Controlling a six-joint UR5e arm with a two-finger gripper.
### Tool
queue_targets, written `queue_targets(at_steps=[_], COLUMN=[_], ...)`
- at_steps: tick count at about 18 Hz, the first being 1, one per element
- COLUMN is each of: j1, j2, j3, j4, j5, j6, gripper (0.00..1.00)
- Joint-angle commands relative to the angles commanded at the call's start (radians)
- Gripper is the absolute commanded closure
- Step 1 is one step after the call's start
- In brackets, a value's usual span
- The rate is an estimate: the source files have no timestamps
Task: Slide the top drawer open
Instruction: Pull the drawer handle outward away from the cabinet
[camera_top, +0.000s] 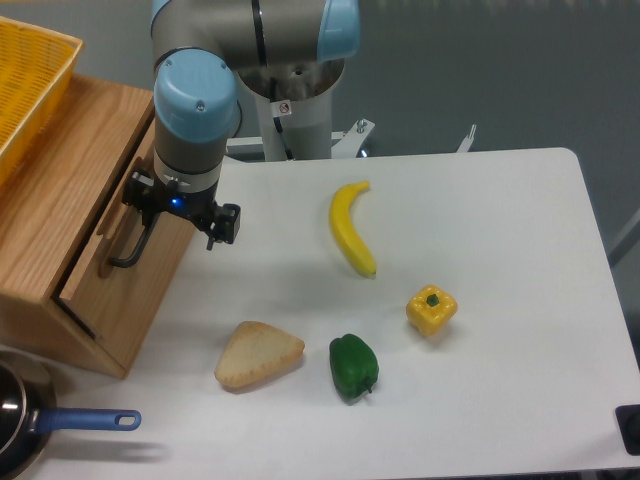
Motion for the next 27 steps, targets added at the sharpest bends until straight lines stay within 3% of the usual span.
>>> queue_targets(at_steps=[12, 27], j1=[0.023, 0.143], j2=[-0.002, 0.002], j3=[0.009, 0.006], j4=[0.017, 0.014], j5=[0.078, 0.130], j6=[0.018, 0.118], gripper=[0.00, 0.00])
